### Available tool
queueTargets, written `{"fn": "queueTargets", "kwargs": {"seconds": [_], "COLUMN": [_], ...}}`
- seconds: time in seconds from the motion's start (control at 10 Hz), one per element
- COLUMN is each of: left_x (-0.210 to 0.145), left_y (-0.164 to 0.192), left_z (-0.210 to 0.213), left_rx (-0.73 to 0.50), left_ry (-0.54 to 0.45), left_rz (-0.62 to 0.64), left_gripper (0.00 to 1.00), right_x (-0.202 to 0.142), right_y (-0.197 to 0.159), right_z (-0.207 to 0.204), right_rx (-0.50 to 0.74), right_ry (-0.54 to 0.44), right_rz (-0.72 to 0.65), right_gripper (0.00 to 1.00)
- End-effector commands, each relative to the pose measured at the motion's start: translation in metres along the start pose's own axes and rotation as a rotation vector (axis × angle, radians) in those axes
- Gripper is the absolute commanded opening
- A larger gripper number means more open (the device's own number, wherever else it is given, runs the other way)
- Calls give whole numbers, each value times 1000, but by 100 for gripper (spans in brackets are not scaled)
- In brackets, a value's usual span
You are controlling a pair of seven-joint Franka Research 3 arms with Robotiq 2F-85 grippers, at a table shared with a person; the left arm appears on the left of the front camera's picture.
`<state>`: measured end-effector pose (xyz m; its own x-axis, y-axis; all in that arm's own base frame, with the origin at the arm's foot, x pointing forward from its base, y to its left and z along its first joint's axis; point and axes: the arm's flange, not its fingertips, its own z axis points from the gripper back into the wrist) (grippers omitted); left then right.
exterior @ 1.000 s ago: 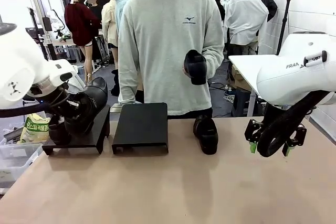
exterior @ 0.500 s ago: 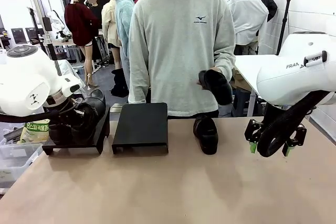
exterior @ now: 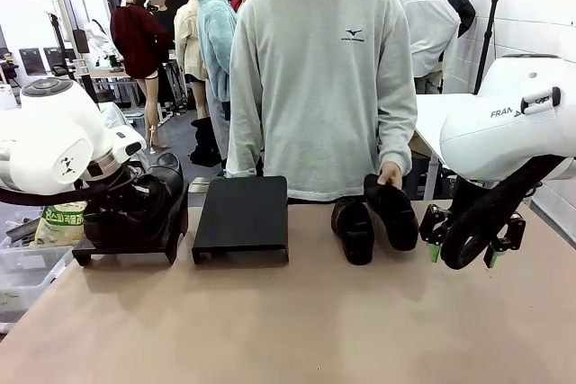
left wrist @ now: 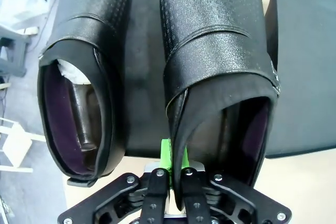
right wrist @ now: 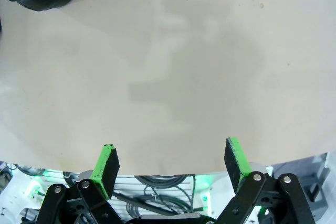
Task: Organize the shoes by placing them on the stand.
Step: Place the Shoe from the middle of the table onto the Shoes Stand.
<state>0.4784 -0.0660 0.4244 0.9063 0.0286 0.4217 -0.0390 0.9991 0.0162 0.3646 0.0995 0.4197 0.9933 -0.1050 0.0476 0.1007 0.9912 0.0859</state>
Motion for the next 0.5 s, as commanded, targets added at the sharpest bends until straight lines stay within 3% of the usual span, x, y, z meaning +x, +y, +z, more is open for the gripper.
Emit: {"fn": "queueTargets", "kwargs": {"seconds": [0.0, 0.4], "left_x": [10, 13], "left_y": [-4, -4], "left_z": [-7, -14], "left_rx": [9, 9], "left_ry": [-7, 22], "left_rz": [36, 42], "left_gripper": [0, 0], "right_x": [-1, -1], "right_y": [0, 0], "right_z": [0, 0], "right_rx": [-14, -14], "right_ry": [1, 1], "right_rz": [-6, -6], "right_gripper": [100, 100]}}
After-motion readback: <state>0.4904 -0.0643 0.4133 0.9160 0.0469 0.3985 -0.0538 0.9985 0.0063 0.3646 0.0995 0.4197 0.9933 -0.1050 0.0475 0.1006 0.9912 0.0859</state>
